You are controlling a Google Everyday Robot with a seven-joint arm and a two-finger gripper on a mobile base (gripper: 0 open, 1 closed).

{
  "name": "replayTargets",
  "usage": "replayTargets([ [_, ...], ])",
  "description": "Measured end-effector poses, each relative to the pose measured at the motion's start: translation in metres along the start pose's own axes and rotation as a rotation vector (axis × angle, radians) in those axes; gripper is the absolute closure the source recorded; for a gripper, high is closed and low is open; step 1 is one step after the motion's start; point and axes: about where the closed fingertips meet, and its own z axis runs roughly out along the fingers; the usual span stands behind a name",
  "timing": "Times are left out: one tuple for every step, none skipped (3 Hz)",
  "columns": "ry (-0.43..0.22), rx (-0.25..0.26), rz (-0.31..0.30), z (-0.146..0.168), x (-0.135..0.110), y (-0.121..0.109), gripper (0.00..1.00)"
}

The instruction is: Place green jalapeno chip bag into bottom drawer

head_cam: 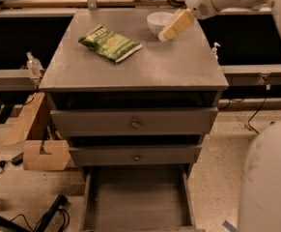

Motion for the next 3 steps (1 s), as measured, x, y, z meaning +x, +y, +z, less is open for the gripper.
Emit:
replayTargets([
  [-0.065,-0.103,0.022,0.087,-0.004,0.006,0.0],
  [-0.127,-0.175,0.034,0.153,-0.019,0.019,0.0],
  [-0.149,-0.214,0.021,0.193,-0.038,0.032,0.0],
])
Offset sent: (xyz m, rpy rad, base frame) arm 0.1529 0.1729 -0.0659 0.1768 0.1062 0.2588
